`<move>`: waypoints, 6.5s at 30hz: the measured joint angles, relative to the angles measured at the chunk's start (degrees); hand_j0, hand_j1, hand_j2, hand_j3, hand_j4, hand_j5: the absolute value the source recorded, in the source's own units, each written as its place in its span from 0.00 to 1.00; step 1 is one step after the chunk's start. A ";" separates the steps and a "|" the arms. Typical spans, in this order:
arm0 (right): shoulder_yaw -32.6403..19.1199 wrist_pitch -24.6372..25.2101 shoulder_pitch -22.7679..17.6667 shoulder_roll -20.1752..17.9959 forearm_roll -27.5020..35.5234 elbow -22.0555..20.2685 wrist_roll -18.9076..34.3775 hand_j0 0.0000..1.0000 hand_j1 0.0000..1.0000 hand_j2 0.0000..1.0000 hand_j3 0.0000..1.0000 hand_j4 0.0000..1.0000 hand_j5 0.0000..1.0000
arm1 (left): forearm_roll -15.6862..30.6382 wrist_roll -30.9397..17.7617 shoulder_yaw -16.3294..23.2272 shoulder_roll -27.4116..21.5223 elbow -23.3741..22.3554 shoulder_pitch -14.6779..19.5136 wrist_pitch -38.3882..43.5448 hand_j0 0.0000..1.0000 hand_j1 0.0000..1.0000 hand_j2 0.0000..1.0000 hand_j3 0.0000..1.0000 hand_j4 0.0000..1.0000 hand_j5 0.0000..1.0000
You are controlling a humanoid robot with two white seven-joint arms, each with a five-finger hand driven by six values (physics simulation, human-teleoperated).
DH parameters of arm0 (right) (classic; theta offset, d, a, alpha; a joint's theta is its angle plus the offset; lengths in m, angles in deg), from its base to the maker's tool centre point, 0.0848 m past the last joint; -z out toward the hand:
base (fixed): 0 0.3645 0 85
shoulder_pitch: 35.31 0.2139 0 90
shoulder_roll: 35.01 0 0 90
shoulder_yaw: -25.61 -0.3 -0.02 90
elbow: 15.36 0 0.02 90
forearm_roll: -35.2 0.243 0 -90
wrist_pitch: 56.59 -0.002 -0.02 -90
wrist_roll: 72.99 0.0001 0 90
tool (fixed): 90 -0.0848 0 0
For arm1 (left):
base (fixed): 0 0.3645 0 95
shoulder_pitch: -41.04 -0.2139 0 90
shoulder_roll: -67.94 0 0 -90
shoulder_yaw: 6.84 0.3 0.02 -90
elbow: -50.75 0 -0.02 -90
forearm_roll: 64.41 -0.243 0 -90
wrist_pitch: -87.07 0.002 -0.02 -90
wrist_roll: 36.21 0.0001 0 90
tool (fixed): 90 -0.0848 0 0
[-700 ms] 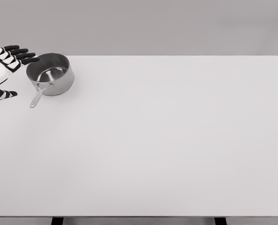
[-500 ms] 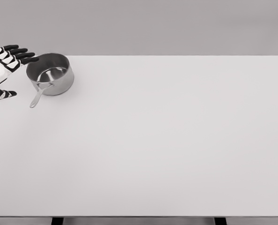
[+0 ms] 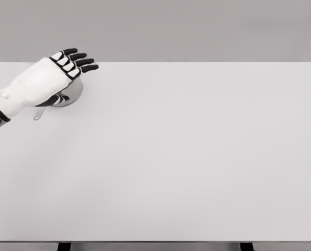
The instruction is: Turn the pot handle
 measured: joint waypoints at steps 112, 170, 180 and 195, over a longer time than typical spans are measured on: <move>-0.06 0.02 0.00 0.00 0.04 -0.01 0.00 1.00 1.00 1.00 1.00 1.00 1.00 | -20.36 0.88 -13.64 2.96 -29.37 5.45 0.00 1.00 1.00 1.00 1.00 1.00 1.00; -0.05 0.02 0.00 0.00 0.04 -0.01 0.00 1.00 1.00 1.00 1.00 1.00 1.00 | -24.52 0.97 -13.08 3.98 -43.21 13.71 -0.01 1.00 1.00 1.00 1.00 1.00 1.00; -0.06 0.02 0.00 0.00 0.05 -0.01 0.00 1.00 1.00 1.00 1.00 1.00 1.00 | -23.86 0.88 -12.97 4.29 -43.96 13.80 -0.02 1.00 1.00 1.00 1.00 1.00 1.00; -0.06 0.02 0.00 0.00 0.04 -0.01 0.00 1.00 1.00 1.00 1.00 1.00 1.00 | -22.80 0.80 -11.34 4.10 -38.46 11.25 -0.01 1.00 1.00 1.00 1.00 1.00 1.00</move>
